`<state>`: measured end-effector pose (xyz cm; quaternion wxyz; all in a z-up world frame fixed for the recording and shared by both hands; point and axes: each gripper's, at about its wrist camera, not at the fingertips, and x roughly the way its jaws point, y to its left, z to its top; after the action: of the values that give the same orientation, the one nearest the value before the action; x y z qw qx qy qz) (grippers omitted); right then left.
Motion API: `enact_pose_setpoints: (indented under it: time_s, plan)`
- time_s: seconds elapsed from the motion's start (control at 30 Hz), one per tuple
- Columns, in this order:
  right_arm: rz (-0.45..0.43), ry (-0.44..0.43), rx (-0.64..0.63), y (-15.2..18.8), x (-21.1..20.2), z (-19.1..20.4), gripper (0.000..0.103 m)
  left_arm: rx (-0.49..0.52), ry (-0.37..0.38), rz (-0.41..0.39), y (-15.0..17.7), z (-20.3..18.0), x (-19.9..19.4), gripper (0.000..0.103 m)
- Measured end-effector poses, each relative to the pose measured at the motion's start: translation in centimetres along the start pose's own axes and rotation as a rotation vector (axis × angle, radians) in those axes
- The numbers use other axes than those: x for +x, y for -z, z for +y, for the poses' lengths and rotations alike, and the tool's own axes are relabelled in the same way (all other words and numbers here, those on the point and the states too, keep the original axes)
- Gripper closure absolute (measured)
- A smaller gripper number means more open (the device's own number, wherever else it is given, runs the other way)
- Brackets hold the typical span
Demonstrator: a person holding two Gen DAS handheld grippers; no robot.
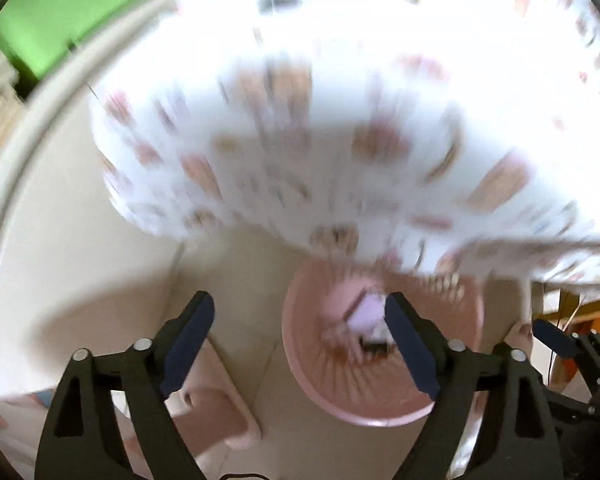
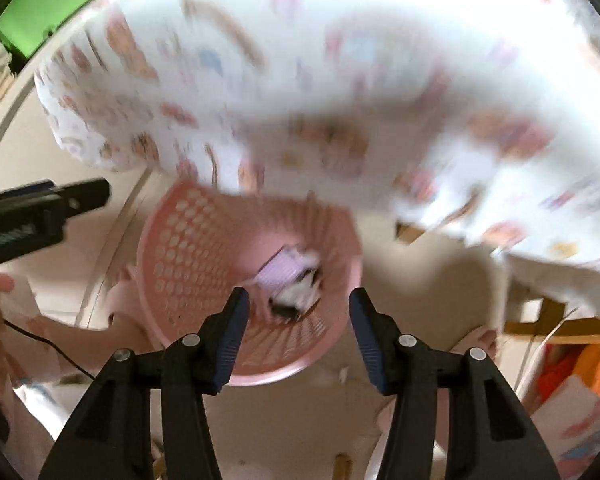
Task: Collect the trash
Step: 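Bring both open grippers back toward the spoon and thread roll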
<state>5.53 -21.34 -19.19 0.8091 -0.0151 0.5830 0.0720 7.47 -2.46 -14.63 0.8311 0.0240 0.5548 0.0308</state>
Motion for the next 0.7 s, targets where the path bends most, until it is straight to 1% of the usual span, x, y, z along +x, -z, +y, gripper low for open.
enact_pose_setpoints:
  time_s: [0.07,0.13,0.17,0.2,0.23,0.27,0.33,0.4,0.5,0.57,0.63,0.7]
  plan:
    - [-0.061,0.018,0.014,-0.5,-2.2,-0.1,0.049,-0.017,0.008,-0.056,-0.4,0.5,-1.8,0.014]
    - [-0.132,0.018,0.013,-0.7,-4.6,-0.4,0.045,-0.025,0.018,-0.094,-0.8,0.7,-3.1,0.014]
    - [-0.165,0.019,0.010,-0.8,-5.7,-0.5,0.041,-0.024,0.016,-0.117,-0.9,0.8,-3.7,0.014]
    - [-0.213,0.018,0.005,-1.0,-7.1,-0.5,0.038,-0.019,0.005,-0.140,-1.0,0.9,-4.2,0.014]
    - [-0.239,0.020,0.003,-1.0,-7.9,-0.4,0.036,-0.009,-0.012,-0.168,-1.1,0.8,-4.8,0.014]
    - [-0.275,0.022,-0.004,-1.1,-8.9,-0.4,0.032,0.003,-0.030,-0.195,-1.1,0.8,-5.3,0.013]
    - [-0.312,0.032,-0.022,-1.1,-10.1,-0.2,0.031,0.028,-0.061,-0.250,-1.0,0.6,-6.5,0.011]
    - [-0.356,0.055,-0.050,-1.3,-11.3,-0.1,0.031,0.043,-0.056,-0.291,-0.8,0.4,-7.8,0.010]
    - [-0.416,0.069,-0.065,-1.4,-12.8,0.0,0.030,0.048,-0.019,-0.328,-0.7,0.1,-9.3,0.006]
    - [-0.440,0.054,-0.062,-1.7,-13.6,-0.2,0.026,0.045,-0.013,-0.353,-0.7,0.0,-10.1,0.004]
    - [-0.464,0.049,-0.054,-1.7,-14.2,-0.2,0.025,0.046,-0.012,-0.372,-0.5,0.0,-10.6,0.004]
    - [-0.481,0.063,-0.049,-1.7,-14.8,-0.1,0.024,0.056,-0.010,-0.359,-0.9,0.0,-10.9,0.004]
